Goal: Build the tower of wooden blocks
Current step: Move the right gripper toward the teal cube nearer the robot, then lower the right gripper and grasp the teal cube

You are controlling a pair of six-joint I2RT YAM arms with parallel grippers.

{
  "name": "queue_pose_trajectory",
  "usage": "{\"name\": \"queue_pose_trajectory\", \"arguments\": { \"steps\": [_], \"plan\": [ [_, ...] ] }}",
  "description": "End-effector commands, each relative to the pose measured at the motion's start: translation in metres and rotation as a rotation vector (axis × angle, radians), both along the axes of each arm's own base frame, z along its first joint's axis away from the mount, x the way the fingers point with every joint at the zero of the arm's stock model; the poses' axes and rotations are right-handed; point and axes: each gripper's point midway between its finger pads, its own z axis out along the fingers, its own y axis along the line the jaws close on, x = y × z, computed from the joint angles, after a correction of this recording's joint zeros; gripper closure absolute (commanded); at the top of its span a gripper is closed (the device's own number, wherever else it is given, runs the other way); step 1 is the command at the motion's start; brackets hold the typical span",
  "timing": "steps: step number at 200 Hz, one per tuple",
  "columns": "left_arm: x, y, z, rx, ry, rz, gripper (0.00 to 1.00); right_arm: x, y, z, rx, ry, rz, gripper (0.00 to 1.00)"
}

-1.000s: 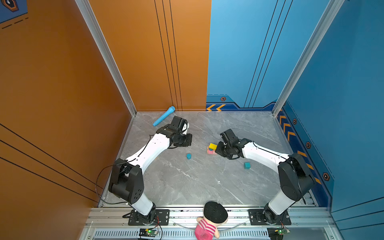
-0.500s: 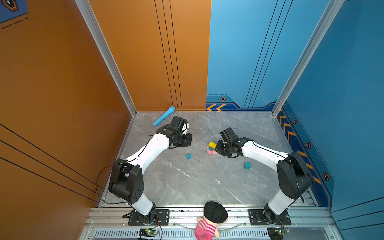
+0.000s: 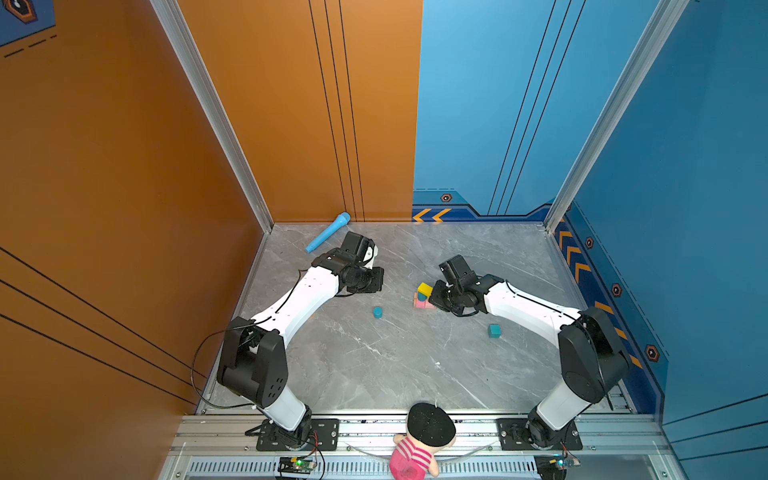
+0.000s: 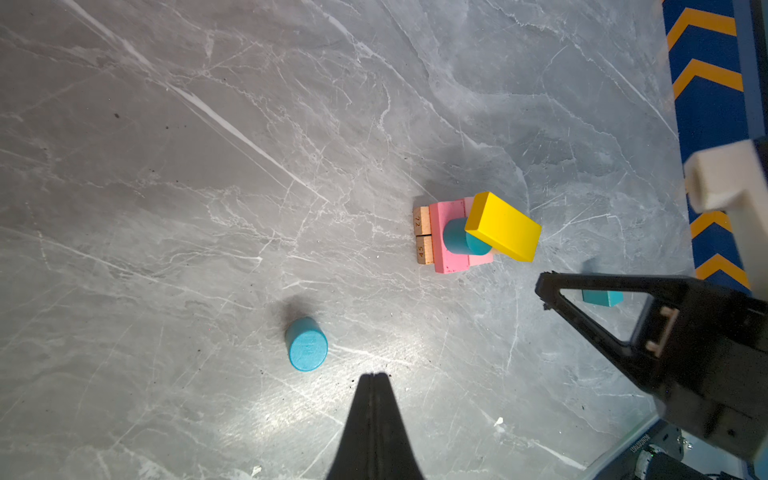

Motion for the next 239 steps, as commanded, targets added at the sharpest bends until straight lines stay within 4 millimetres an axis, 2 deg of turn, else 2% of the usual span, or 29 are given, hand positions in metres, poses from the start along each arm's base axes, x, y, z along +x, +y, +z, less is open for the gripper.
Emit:
{"name": "queue_pose_trajectory", "arguments": {
  "steps": [1,21,46,93,116,130,141,157,202,239],
  "plan": [
    [-0.004,0.003,-0.007,-0.003,0.034,0.001,1.0,-0.005,-0.011,0.026,-0.025,-0.045,-0.018,1.0],
    [-0.003,0.002,-0.007,-0.005,0.034,0.001,1.0,-0.009,-0.024,0.034,-0.035,-0.06,-0.04,1.0],
    [-0.002,0.003,-0.008,-0.003,0.034,0.002,1.0,-0.016,-0.049,0.034,-0.076,-0.041,-0.067,1.0],
    [-0.004,0.007,-0.011,0.017,0.04,0.005,1.0,-0.047,-0.118,0.017,-0.283,0.073,-0.121,1.0],
    [-0.004,0.009,-0.013,0.026,0.044,0.009,1.0,-0.064,-0.145,0.007,-0.39,0.131,-0.134,0.83],
    [-0.005,0.01,-0.015,0.031,0.046,0.011,1.0,-0.073,-0.157,0.002,-0.447,0.163,-0.132,0.59],
    [-0.005,0.01,-0.015,0.035,0.047,0.013,1.0,-0.079,-0.166,-0.003,-0.489,0.188,-0.131,0.48],
    [-0.005,0.011,-0.015,0.036,0.046,0.015,1.0,-0.084,-0.178,-0.01,-0.528,0.22,-0.138,0.42],
    [-0.007,0.014,-0.02,0.05,0.057,0.025,1.0,-0.091,-0.198,-0.028,-0.558,0.29,-0.14,0.35],
    [-0.007,0.013,-0.023,0.05,0.066,0.028,1.0,-0.085,-0.192,-0.046,-0.474,0.304,-0.126,0.27]
  ]
}}
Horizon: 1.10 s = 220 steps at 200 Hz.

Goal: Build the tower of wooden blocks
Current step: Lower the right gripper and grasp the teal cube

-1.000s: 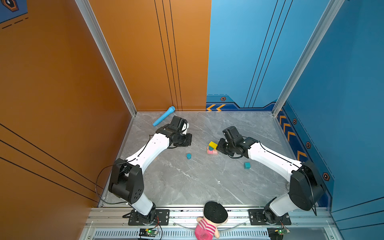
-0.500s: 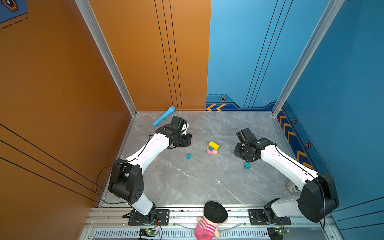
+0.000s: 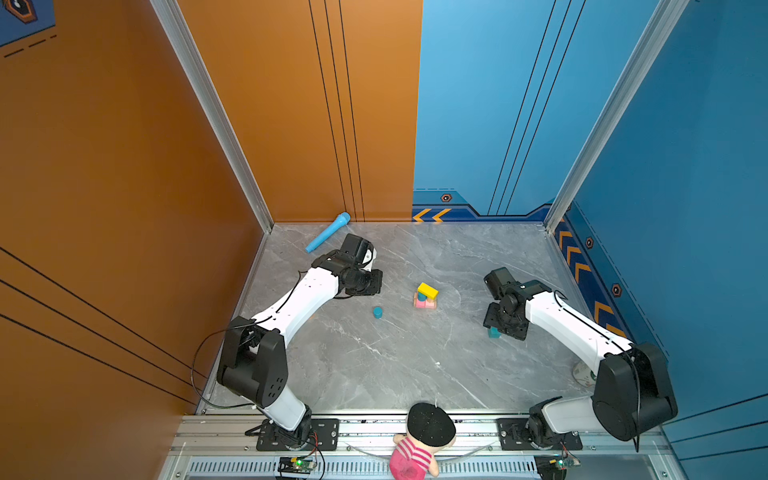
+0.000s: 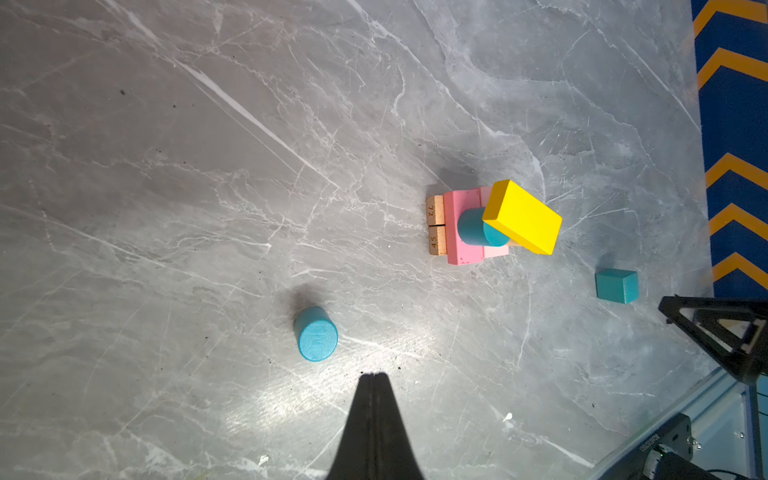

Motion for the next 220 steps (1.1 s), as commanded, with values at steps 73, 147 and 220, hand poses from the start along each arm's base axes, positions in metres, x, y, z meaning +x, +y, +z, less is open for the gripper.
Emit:
{"name": "queue_pose_trajectory", "arguments": {
  "steps": [73,147,220],
  "plan": [
    [-0.003,0.01,-0.015,0.041,0.046,0.026,1.0,0.014,0.01,-0.035,0.085,0.058,0.049,0.29],
    [-0.003,0.008,-0.014,0.038,0.048,0.023,1.0,0.021,0.016,-0.04,0.108,0.061,0.057,0.51],
    [-0.003,0.008,-0.014,0.037,0.048,0.024,1.0,0.022,0.025,-0.04,0.125,0.062,0.068,0.61]
  ]
}}
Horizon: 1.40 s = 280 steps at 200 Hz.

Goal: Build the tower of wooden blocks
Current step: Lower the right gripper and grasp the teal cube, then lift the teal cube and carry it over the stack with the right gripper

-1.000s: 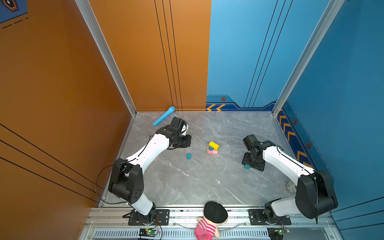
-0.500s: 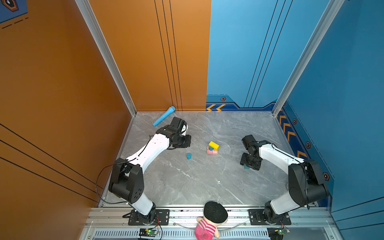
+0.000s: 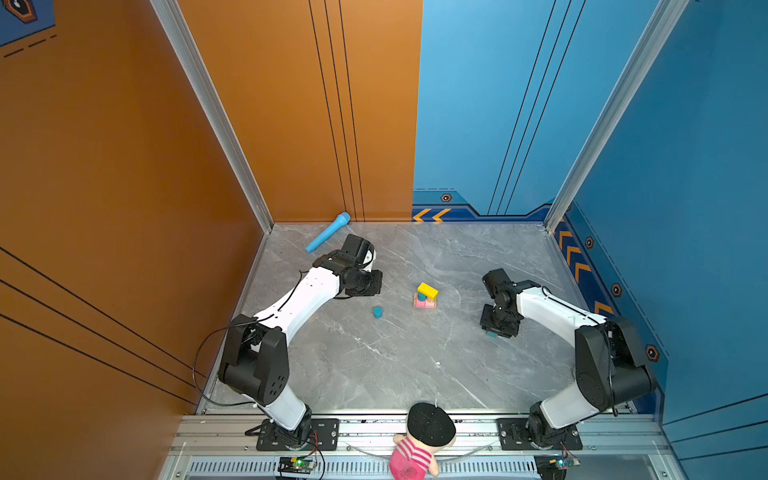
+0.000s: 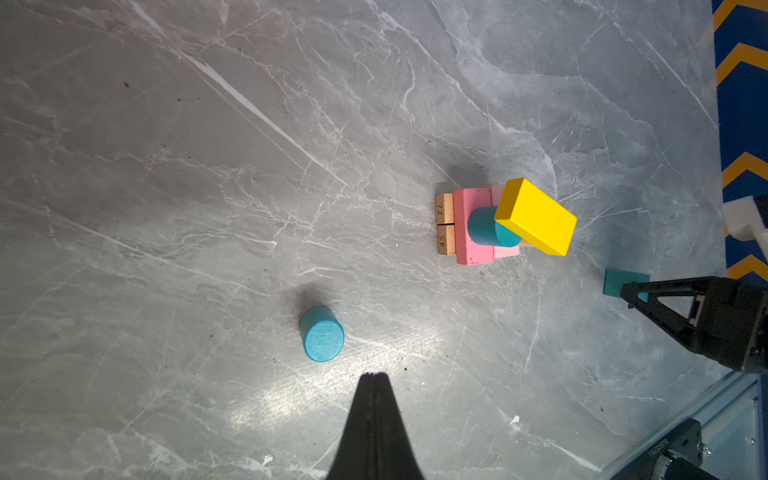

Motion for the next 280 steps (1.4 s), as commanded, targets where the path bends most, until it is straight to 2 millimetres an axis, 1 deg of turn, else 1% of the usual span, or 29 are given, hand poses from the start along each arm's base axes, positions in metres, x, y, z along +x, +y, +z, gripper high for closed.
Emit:
{"name": "queue_pose_trajectory", "arguments": {
  "steps": [1,12,26,54,105,130,145,161,199,220,250,280],
  "plan": [
    [-0.004,0.007,-0.008,0.022,0.036,0.017,1.0,0.005,0.007,0.001,0.016,0.0,0.003,0.61],
    [-0.003,0.007,-0.006,0.022,0.031,0.017,1.0,0.005,0.006,0.001,0.012,0.001,0.001,0.61],
    [-0.003,0.006,-0.006,0.021,0.029,0.015,1.0,0.005,0.004,0.001,0.001,0.004,-0.002,0.56],
    [-0.003,0.006,-0.008,0.023,0.035,0.012,1.0,0.008,0.002,0.004,-0.008,0.002,-0.005,0.56],
    [-0.003,0.006,-0.005,0.021,0.029,0.012,1.0,0.01,0.001,0.002,-0.013,0.014,-0.003,0.66],
    [-0.003,0.006,-0.003,0.021,0.026,0.011,1.0,0.011,0.001,0.001,-0.014,0.016,-0.001,0.74],
    [-0.004,0.007,-0.002,0.024,0.021,0.014,1.0,0.012,0.001,0.004,-0.017,0.013,0.003,0.79],
    [-0.004,0.008,-0.002,0.024,0.021,0.015,1.0,0.012,0.0,0.01,-0.032,0.01,0.008,0.82],
    [-0.005,0.008,-0.002,0.024,0.02,0.013,1.0,0.015,0.001,0.03,-0.055,-0.017,0.027,0.86],
    [-0.005,0.009,-0.001,0.024,0.017,0.013,1.0,0.019,0.007,0.047,-0.056,-0.038,0.053,0.86],
    [-0.007,0.011,0.0,0.029,0.011,0.014,1.0,0.032,0.027,0.079,-0.05,-0.075,0.115,0.87],
    [-0.008,0.015,-0.001,0.032,0.008,0.02,1.0,0.047,0.056,0.111,-0.054,-0.098,0.203,0.87]
  ]
}}
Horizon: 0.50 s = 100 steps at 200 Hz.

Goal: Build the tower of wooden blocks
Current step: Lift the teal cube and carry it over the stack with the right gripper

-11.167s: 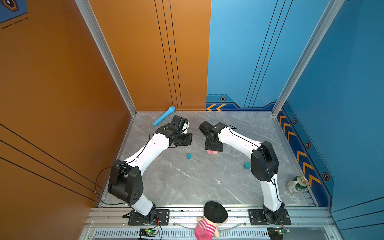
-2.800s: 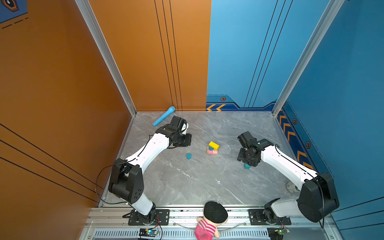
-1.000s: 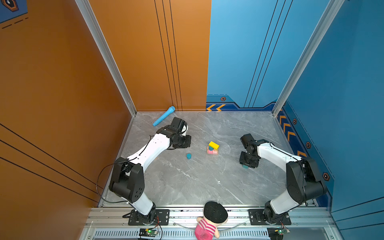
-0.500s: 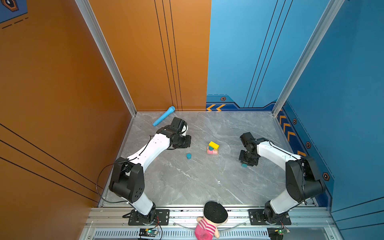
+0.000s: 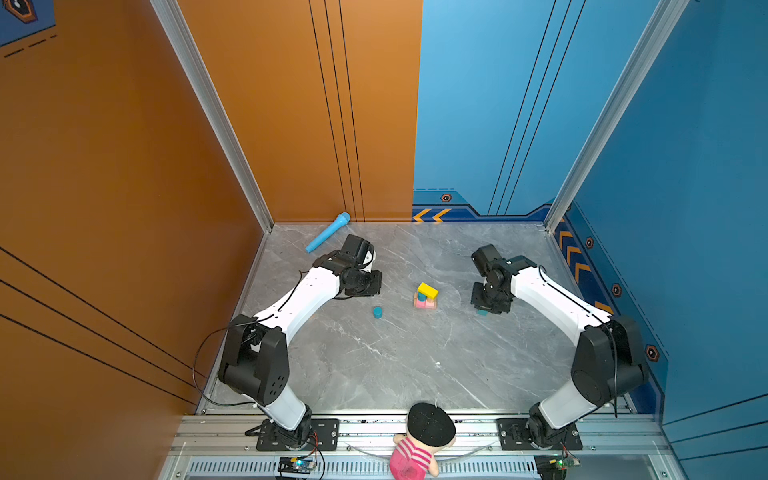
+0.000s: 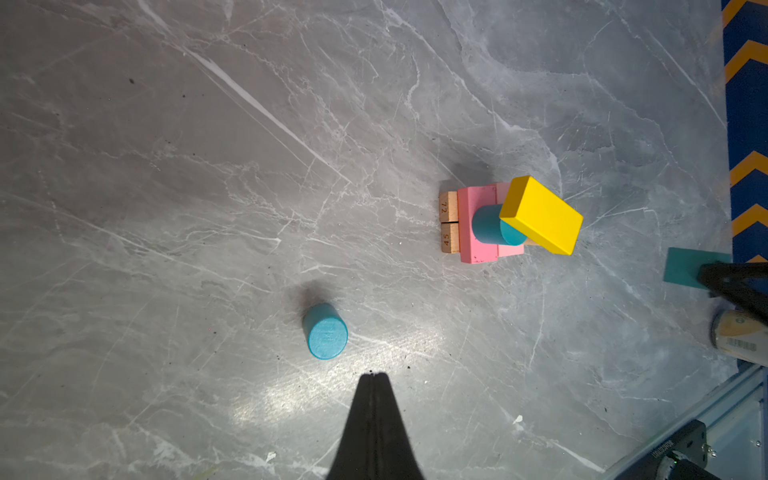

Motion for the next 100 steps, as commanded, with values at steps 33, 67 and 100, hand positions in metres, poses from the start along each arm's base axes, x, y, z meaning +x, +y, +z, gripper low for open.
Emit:
{"name": "queue_pose_trajectory", "arguments": {
  "steps": [33,67,100],
  "plan": [
    [-0.008,0.013,0.002,0.009,-0.009,0.019,1.0,0.019,0.049,0.038,-0.035,0.025,0.159,0.88],
    [-0.009,0.017,0.0,0.009,-0.007,0.027,1.0,0.038,0.09,0.043,-0.028,0.036,0.245,0.89],
    [-0.01,0.019,0.001,0.005,-0.011,0.032,1.0,0.048,0.12,0.041,-0.017,0.046,0.298,0.9]
  ]
}}
